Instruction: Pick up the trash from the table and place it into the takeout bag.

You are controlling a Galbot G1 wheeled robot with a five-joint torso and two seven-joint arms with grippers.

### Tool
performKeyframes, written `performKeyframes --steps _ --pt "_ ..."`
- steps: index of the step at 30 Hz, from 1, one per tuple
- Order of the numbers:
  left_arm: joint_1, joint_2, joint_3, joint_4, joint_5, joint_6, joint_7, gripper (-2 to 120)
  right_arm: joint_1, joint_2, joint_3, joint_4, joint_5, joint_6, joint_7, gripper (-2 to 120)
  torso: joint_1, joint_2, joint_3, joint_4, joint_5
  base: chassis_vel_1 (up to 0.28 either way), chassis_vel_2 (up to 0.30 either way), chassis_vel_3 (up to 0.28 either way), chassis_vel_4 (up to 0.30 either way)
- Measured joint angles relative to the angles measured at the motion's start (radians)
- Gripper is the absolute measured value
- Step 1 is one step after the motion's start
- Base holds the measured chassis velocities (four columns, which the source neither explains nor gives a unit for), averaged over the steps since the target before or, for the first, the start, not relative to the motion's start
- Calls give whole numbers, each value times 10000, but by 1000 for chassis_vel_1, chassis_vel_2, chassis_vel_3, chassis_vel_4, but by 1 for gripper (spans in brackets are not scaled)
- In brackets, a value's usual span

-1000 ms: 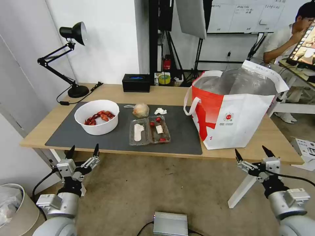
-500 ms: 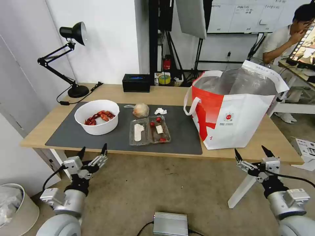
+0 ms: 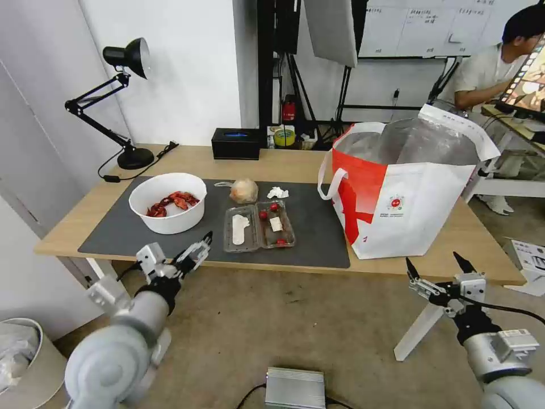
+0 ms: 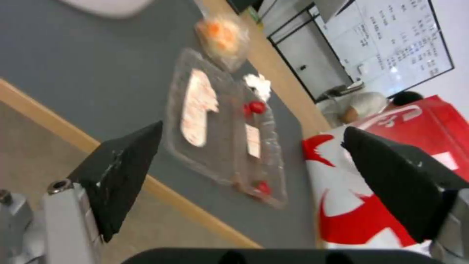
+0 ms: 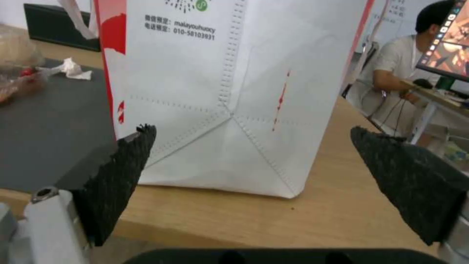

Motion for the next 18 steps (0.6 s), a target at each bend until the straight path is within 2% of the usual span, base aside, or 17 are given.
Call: performKeyframes --steps 3,5,7,8,9,18 --pt "-497 -309 193 243 -710 2 -627 100 -10 125 -15 -4 -75 6 10 100 0 0 0 1 0 0 0 0 0" --pt "-585 -378 233 303 -867 -3 -774 100 -10 151 -15 -11 -109 7 12 100 -1 0 0 1 -1 0 0 0 0" --pt "-819 -641 335 487 -1242 -45 -1259 100 -9 247 -15 -49 -208 14 15 100 0 0 0 1 0 0 0 0 0" --pt "-819 -641 335 487 -1242 -45 -1259 100 -9 247 -15 -49 -208 14 15 100 0 0 0 1 0 0 0 0 0" --pt "-966 -928 374 721 -1329 -83 -1490 100 -19 309 -21 -63 -245 18 16 100 0 0 0 1 0 0 0 0 0" --pt "-1321 -1824 599 1261 -1260 -293 -1685 100 -32 330 -41 -91 -261 24 35 100 -1 0 0 2 0 0 0 0 0"
